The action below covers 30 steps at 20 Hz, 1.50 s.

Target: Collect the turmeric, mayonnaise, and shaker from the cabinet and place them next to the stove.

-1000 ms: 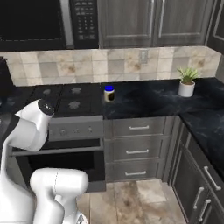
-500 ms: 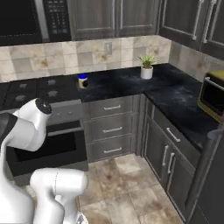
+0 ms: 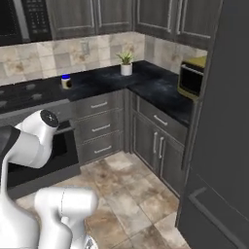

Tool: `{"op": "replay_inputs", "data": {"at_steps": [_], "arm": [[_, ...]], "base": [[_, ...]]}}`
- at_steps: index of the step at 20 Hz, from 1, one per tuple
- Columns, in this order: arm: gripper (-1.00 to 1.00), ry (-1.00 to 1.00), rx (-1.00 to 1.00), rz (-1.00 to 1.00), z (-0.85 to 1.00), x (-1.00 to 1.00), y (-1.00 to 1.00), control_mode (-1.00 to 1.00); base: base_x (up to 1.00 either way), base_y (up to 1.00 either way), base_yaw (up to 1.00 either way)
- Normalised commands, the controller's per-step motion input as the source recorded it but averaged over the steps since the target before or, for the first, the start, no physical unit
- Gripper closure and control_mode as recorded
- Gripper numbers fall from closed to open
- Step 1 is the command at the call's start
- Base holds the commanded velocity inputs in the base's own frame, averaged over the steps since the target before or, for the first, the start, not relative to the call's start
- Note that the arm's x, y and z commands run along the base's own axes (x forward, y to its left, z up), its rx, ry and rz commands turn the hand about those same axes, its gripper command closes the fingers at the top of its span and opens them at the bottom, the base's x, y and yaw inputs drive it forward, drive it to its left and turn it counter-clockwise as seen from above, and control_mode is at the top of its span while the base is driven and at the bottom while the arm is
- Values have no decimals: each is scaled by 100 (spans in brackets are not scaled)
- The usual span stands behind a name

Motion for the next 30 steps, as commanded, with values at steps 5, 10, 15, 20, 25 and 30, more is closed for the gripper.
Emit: {"op": "replay_inputs", "data": {"at_steps": [5, 10, 15, 20, 25, 30], "arm": [[-100, 0, 0, 0, 0, 0, 0, 100], [-100, 0, 0, 0, 0, 0, 0, 100], [-100, 0, 0, 0, 0, 0, 0, 100], [-100, 0, 0, 0, 0, 0, 0, 100], [-100, 0, 0, 0, 0, 0, 0, 100], [-100, 0, 0, 0, 0, 0, 0, 100]], "base": [[-100, 27, -37], [-87, 22, -35], [-71, 13, -39], [-67, 3, -40], [-65, 0, -40], [-23, -2, -35]]}}
